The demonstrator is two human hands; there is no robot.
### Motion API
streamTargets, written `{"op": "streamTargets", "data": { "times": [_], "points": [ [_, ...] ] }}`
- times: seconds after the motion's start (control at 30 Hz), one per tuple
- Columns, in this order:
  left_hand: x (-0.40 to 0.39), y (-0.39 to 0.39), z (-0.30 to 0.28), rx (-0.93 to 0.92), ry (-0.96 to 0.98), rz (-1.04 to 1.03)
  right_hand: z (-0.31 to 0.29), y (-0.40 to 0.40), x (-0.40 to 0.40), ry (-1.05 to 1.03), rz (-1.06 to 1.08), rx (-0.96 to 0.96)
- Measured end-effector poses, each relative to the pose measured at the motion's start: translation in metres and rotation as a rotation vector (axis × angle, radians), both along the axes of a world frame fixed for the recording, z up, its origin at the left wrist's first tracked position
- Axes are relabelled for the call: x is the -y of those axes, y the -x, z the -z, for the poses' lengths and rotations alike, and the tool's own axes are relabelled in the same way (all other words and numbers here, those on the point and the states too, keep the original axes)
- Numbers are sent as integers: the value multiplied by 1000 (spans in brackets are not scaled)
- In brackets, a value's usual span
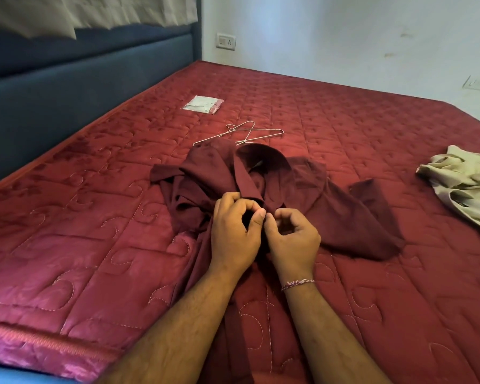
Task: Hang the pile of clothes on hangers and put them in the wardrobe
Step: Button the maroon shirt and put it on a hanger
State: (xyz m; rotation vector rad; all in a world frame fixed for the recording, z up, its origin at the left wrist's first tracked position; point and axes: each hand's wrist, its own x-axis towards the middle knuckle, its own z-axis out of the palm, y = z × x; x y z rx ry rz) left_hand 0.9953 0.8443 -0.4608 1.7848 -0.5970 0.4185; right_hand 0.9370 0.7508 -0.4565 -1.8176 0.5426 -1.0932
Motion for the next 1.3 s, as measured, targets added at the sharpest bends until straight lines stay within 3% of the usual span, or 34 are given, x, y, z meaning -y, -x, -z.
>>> {"op": "streamTargets", "data": {
  "times": [0.57,0.8,1.0,1.17,1.3],
  "points": [
    [2,-9,4,-135,39,91,3,2,2,5,-130,60],
    [2,-16,6,-279,55,177,1,1,4,152,-133,101],
    [-1,-20,4,-477,221,314,0,2,2,178,-191,82],
    [-1,-21,6,-530,199,354,0,2,5,-69,-255,99],
    [-2,-21,3,-493,165,363,4,2,7,14,-249,88]
  ]
}}
